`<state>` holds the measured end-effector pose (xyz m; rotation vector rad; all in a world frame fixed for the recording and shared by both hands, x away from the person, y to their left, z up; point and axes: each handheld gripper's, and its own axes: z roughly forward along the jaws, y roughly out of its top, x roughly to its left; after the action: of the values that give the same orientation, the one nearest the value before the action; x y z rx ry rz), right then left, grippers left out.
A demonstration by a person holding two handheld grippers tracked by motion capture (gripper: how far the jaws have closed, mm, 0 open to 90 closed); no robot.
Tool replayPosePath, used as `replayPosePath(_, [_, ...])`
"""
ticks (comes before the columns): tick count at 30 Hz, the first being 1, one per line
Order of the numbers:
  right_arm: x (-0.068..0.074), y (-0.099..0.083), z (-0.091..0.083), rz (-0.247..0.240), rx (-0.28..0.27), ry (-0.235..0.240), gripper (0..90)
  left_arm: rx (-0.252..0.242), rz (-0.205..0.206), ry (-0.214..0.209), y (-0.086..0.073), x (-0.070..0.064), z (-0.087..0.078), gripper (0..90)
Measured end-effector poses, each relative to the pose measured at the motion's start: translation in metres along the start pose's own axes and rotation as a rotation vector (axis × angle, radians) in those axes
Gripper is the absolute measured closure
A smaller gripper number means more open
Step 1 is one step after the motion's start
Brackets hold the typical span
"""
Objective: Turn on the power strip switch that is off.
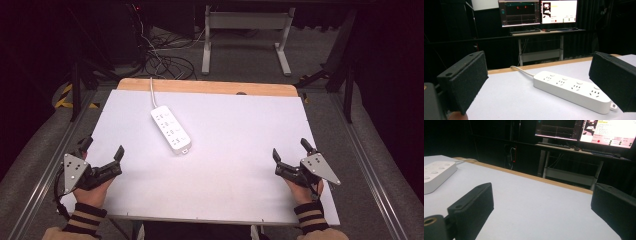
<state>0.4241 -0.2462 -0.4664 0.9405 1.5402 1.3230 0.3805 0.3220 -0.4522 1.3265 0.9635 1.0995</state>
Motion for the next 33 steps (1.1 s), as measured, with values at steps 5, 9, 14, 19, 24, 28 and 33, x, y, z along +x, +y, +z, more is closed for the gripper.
replayPosePath(5, [0.000,0.000,0.000,-0.003,0.000,0.002,4.7,0.004,0.001,-0.003,0.000,0.000,0.000,3.2])
replayPosePath(9, [0.000,0.000,0.001,-0.003,-0.001,0.003,4.7,0.006,-0.002,-0.005,0.000,0.000,0.000,3.7])
replayPosePath(14, [0.000,0.000,0.001,-0.005,-0.003,0.005,4.9,0.004,0.002,0.000,0.001,0.001,-0.001,7.0])
replayPosePath(19, [-0.002,0.001,0.002,0.014,-0.015,0.007,5.0,-0.005,0.015,-0.006,0.004,0.006,-0.001,21.3])
replayPosePath(24, [-0.003,-0.004,0.011,0.034,0.007,0.025,5.0,0.064,-0.033,-0.063,0.012,0.022,0.005,69.3])
replayPosePath(28, [-0.003,-0.003,0.011,0.053,-0.005,0.038,5.2,0.129,-0.028,-0.077,0.022,0.028,0.019,89.7])
replayPosePath(33, [-0.007,-0.002,0.011,0.078,-0.019,0.037,5.8,0.177,0.024,-0.148,0.041,0.026,0.044,90.0])
